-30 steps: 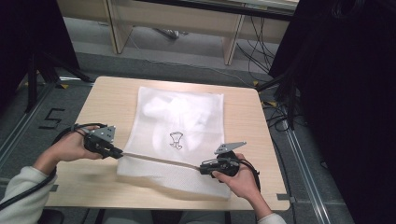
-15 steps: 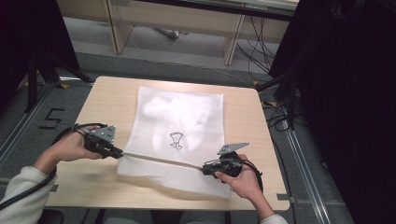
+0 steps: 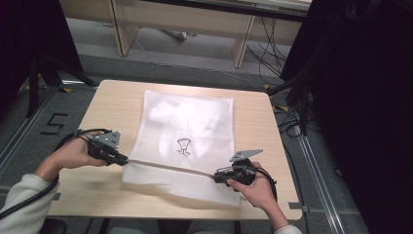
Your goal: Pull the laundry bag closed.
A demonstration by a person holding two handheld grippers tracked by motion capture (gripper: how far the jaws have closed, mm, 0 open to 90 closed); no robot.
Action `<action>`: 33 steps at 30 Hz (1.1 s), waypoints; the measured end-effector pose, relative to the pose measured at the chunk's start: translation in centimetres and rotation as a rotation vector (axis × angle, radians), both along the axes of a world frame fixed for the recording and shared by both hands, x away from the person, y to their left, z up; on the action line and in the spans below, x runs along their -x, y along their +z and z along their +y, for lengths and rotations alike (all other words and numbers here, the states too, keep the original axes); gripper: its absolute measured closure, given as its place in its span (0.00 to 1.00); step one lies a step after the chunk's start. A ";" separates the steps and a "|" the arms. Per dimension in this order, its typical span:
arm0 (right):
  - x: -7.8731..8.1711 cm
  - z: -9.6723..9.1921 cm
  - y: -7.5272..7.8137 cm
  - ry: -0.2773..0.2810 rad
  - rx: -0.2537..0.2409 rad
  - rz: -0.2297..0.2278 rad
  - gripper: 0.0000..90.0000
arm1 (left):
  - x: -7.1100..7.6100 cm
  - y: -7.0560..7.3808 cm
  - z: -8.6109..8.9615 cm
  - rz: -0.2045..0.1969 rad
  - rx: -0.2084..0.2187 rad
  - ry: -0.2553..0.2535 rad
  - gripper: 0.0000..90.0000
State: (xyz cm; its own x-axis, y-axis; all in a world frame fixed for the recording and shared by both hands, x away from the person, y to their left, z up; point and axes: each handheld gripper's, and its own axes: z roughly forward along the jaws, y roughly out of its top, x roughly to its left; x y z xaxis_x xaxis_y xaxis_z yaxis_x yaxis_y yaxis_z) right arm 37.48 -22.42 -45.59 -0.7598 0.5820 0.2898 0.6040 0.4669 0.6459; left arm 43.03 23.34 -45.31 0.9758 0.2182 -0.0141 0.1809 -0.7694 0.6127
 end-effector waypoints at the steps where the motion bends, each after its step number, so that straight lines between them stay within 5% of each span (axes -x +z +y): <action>1: 0.0 -0.1 0.0 0.008 0.004 -0.004 0.91 | 0.0 0.0 0.0 0.000 -0.002 0.000 0.92; 22: -0.1 -0.9 0.0 -0.001 0.021 -0.021 0.91 | 0.0 -0.1 0.0 0.013 -0.005 0.009 0.92; 33: 0.2 -1.6 0.1 -0.033 0.014 0.007 0.91 | 0.0 -0.1 0.0 0.014 0.004 0.010 0.92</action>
State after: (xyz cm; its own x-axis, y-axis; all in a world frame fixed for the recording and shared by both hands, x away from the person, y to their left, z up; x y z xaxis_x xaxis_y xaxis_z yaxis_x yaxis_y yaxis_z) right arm 37.31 -23.99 -45.48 -0.7378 0.6111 0.2867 0.6240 0.4556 0.6349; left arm 43.00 23.31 -45.37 0.9732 0.2280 -0.0286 0.1972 -0.7649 0.6132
